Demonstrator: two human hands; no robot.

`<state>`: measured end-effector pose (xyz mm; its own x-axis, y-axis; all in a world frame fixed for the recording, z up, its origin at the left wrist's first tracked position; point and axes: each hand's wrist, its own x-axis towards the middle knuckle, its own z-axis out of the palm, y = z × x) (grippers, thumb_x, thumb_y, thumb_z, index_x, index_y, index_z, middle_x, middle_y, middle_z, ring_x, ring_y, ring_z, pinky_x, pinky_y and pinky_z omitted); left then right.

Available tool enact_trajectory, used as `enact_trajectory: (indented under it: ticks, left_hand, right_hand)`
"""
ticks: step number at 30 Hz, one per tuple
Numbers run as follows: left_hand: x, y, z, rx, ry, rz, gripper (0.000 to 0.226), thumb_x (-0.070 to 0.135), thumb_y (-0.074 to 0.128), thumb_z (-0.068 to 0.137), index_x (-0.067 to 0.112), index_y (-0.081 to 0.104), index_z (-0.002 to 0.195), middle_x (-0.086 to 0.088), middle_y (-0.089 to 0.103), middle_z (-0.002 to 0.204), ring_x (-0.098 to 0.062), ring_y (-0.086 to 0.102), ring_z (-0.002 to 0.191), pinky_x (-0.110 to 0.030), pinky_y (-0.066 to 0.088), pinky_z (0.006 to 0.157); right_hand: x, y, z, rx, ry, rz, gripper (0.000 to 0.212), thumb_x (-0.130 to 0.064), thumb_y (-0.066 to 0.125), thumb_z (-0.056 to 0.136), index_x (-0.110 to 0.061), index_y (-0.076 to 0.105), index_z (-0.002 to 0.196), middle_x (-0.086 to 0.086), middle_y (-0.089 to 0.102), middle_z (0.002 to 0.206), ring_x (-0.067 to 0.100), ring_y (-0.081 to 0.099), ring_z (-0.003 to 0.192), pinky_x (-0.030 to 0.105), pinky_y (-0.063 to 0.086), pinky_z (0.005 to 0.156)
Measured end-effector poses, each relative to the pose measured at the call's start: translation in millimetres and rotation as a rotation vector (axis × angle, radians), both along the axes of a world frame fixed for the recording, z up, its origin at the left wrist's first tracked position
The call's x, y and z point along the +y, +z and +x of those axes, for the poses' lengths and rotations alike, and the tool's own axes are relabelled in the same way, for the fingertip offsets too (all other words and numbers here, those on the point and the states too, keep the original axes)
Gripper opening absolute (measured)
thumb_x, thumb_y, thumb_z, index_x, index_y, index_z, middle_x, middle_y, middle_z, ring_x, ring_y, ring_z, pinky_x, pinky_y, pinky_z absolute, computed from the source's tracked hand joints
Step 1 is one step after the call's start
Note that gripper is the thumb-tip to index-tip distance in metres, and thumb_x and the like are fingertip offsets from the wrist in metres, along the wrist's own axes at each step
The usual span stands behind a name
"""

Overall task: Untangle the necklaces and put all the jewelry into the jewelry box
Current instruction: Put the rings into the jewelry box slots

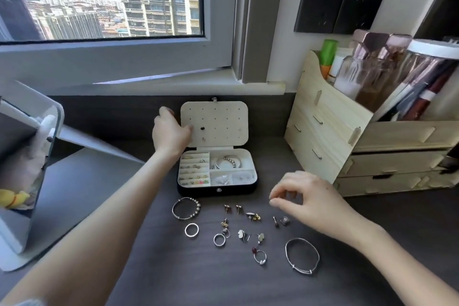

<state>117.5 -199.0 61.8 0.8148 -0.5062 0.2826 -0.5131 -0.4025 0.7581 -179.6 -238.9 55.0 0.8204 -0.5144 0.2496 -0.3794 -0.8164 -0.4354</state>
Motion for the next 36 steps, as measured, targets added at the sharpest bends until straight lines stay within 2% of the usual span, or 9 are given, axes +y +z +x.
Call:
enact_trajectory:
  ticks: [4, 7, 10, 16, 19, 22, 26, 31, 36]
  left_hand:
    - [22, -7, -16, -0.134, -0.007, 0.012, 0.035, 0.023, 0.069, 0.081, 0.006, 0.052, 0.106, -0.012, 0.057, 0.104, -0.029, 0.055, 0.092, -0.034, 0.041, 0.073]
    - [60, -7, -35, -0.202, -0.228, 0.099, 0.014, 0.024, 0.07, 0.081, 0.014, 0.06, 0.084, -0.003, 0.056, 0.084, -0.02, 0.053, 0.079, -0.029, 0.035, 0.067]
    - [104, -13, -48, -0.236, -0.423, 0.249, 0.012, 0.023, 0.072, 0.079, 0.021, 0.064, 0.071, 0.003, 0.056, 0.078, -0.013, 0.053, 0.072, -0.029, 0.039, 0.066]
    - [145, -39, -45, -0.46, -0.549, 0.338, 0.004, 0.015, 0.077, 0.076, 0.016, 0.074, 0.079, 0.001, 0.059, 0.081, -0.026, 0.056, 0.075, -0.028, 0.04, 0.067]
    - [143, -46, -46, -0.504, -0.6, 0.364, 0.005, 0.018, 0.076, 0.077, 0.017, 0.073, 0.08, -0.001, 0.061, 0.084, -0.026, 0.054, 0.077, -0.029, 0.041, 0.07]
    - [138, -51, -47, -0.555, -0.628, 0.342, 0.011, 0.012, 0.078, 0.073, 0.017, 0.069, 0.073, -0.001, 0.06, 0.077, -0.024, 0.052, 0.07, -0.028, 0.039, 0.063]
    - [135, -55, -49, -0.658, -0.648, 0.291, 0.022, 0.008, 0.077, 0.066, 0.02, 0.059, 0.061, 0.004, 0.057, 0.065, -0.022, 0.051, 0.058, -0.03, 0.047, 0.049]
    - [142, -48, -51, -0.691, -0.593, 0.214, 0.015, 0.022, 0.051, 0.077, 0.022, 0.057, 0.063, 0.008, 0.054, 0.065, -0.019, 0.05, 0.057, -0.032, 0.046, 0.048]
    - [148, -26, -50, -0.612, -0.562, 0.062, 0.008, 0.02, 0.06, 0.079, 0.021, 0.06, 0.071, 0.012, 0.057, 0.074, -0.011, 0.044, 0.068, -0.019, 0.034, 0.065]
  right_hand:
    - [17, -4, -36, 0.203, 0.09, 0.072, 0.011, -0.046, 0.071, 0.075, -0.037, 0.067, 0.071, -0.013, 0.061, 0.079, 0.007, 0.05, 0.086, 0.017, 0.039, 0.071]
    - [28, -10, -46, 0.324, 0.121, -0.004, 0.016, -0.053, 0.069, 0.071, -0.04, 0.061, 0.069, -0.013, 0.059, 0.081, 0.003, 0.047, 0.086, 0.015, 0.037, 0.072]
    - [37, -14, -51, 0.359, 0.13, -0.045, 0.017, -0.052, 0.064, 0.078, -0.037, 0.057, 0.073, -0.016, 0.055, 0.08, 0.0, 0.045, 0.086, 0.013, 0.034, 0.072]
    - [42, -1, -53, 0.337, 0.095, -0.09, 0.013, -0.041, 0.056, 0.089, -0.032, 0.056, 0.079, -0.018, 0.051, 0.081, -0.002, 0.045, 0.085, 0.008, 0.031, 0.074]
    - [39, 20, -46, 0.201, 0.035, -0.082, 0.014, -0.035, 0.06, 0.089, -0.033, 0.055, 0.075, -0.02, 0.051, 0.076, -0.003, 0.047, 0.082, 0.012, 0.033, 0.07]
    - [37, 32, -24, 0.014, 0.024, -0.074, 0.016, -0.029, 0.061, 0.088, -0.031, 0.057, 0.073, -0.018, 0.054, 0.076, 0.0, 0.048, 0.081, 0.014, 0.034, 0.067]
    - [21, 22, 30, -0.144, -0.037, -0.374, 0.013, -0.021, 0.068, 0.082, -0.018, 0.063, 0.071, -0.01, 0.057, 0.074, 0.012, 0.051, 0.07, 0.02, 0.033, 0.059]
    - [-9, -2, 86, -0.007, -0.03, -0.641, 0.022, -0.016, 0.084, 0.064, -0.011, 0.062, 0.062, 0.003, 0.057, 0.066, 0.024, 0.054, 0.061, 0.029, 0.045, 0.053]
    - [-28, -17, 107, 0.064, 0.01, -0.7, 0.023, -0.018, 0.085, 0.059, -0.012, 0.063, 0.057, 0.001, 0.056, 0.061, 0.023, 0.053, 0.059, 0.026, 0.042, 0.05]
